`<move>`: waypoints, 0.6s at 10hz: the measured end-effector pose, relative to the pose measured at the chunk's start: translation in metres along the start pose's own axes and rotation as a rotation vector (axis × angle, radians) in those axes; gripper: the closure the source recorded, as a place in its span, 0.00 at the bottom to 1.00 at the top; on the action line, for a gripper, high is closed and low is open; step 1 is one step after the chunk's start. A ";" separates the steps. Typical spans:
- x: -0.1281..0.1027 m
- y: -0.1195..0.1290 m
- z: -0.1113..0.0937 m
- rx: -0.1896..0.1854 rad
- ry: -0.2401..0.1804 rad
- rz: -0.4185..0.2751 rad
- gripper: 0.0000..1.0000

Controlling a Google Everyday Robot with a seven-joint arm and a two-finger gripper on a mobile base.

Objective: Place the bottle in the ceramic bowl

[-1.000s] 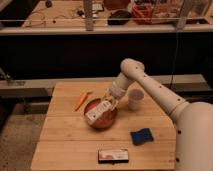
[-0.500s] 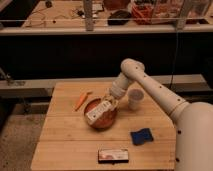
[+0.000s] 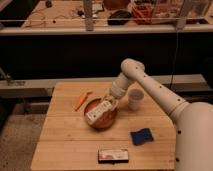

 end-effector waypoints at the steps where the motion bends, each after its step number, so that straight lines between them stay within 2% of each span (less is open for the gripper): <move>1: 0.001 0.000 0.001 -0.004 -0.002 0.002 0.64; 5: 0.002 -0.001 0.005 -0.016 0.002 0.013 0.26; 6: 0.002 -0.001 0.005 -0.020 0.004 0.016 0.21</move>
